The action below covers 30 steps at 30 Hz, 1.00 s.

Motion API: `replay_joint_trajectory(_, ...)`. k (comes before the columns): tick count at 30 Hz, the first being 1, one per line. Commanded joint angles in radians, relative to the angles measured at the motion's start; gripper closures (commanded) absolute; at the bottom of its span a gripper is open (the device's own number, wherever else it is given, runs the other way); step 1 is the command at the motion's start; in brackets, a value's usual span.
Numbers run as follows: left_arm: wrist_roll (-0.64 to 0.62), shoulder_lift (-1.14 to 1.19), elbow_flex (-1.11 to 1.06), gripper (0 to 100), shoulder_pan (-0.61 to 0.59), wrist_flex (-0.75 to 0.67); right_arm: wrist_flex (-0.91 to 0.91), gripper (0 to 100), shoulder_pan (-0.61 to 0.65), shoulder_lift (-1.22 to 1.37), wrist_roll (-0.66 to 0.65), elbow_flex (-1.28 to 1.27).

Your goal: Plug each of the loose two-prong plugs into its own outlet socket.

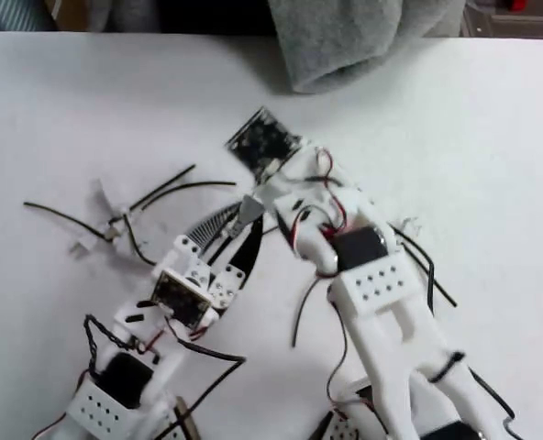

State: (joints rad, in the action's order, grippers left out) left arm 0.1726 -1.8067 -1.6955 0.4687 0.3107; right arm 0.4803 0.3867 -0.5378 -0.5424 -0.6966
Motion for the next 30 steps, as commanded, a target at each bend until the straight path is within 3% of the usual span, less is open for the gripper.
replay_joint_trajectory(1, -0.009, -0.018, 0.003, 98, -0.008, -0.021, -0.056, 97.9, -0.067, 0.117, -0.005, 0.014)
replay_joint_trajectory(10, -0.009, -0.018, 0.003, 98, -0.013, -0.021, -0.045, 97.9, -0.228, 0.22, -0.005, 0.107)
replay_joint_trajectory(16, -0.009, -0.016, 0.009, 98, -0.013, 0.04, 0.15, 97.9, -0.358, 0.136, 0.008, 0.1)
replay_joint_trajectory(23, -0.009, -0.012, 0.158, 98, -0.077, 0.222, 0.375, 97.9, -0.549, 0.127, 0.269, 0.075)
replay_joint_trajectory(30, -0.009, -0.01, 0.295, 98, -0.148, 0.356, 0.234, 97.8, -0.657, 0.128, 0.288, -0.19)
